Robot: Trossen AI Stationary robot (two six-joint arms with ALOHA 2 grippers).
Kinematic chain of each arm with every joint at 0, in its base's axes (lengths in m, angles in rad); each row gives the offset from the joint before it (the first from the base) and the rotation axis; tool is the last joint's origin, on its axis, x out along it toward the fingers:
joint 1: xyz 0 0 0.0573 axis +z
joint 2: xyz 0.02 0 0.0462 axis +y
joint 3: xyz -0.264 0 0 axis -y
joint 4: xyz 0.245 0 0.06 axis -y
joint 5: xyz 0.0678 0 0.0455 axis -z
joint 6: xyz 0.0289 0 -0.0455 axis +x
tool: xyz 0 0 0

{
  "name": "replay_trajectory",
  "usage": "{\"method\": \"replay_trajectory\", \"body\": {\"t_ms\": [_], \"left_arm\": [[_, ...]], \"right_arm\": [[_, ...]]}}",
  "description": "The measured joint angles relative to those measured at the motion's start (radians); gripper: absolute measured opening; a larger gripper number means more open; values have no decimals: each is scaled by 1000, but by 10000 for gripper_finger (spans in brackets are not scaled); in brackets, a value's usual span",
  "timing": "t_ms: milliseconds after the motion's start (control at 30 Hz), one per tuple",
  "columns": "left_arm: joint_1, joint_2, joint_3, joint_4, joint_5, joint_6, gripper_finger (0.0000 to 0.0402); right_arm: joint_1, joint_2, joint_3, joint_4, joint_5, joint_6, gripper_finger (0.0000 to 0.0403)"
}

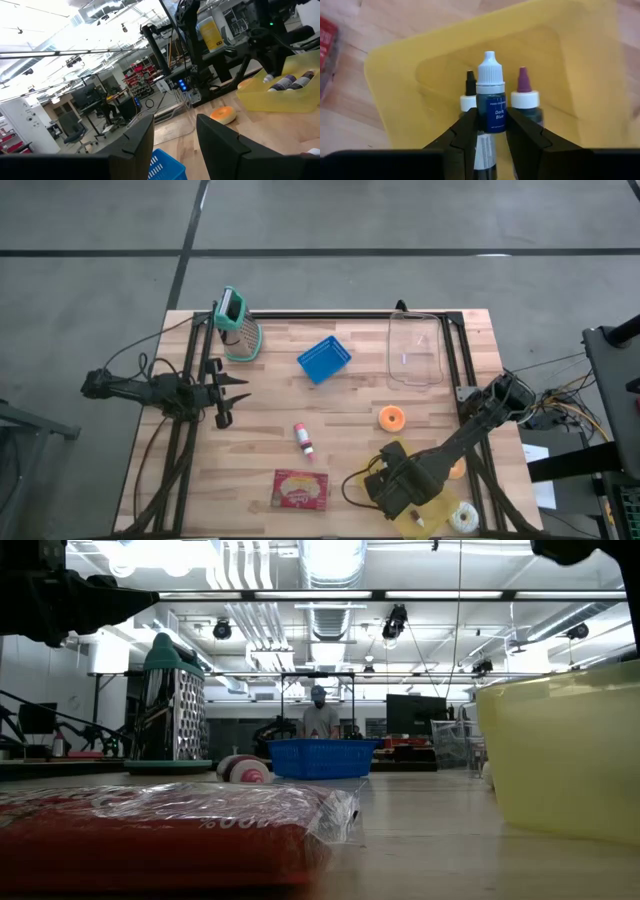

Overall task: Pick & Place Food Item
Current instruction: Put the small blue food coloring into the yellow bin

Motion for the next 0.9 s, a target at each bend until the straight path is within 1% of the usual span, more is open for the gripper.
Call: {"method": "replay_trajectory", "body": {"t_ms": [233,467,600,767,900], "left_arm": [[0,0,0,0,0,0,152],[0,0,0,0,0,0,152],[0,0,0,0,0,0,152],[0,0,0,0,0,0,152],[0,0,0,0,0,0,152]], "right_arm": [[-6,0,-78,49,-7,-11,77],[-41,-8,-132,134,-8,-69,88],[-65,-9,-163,172,-26,-102,86],[-79,-10,-187,209,-40,-109,78],[-79,-10,-216,256,-42,-91,81]]}}
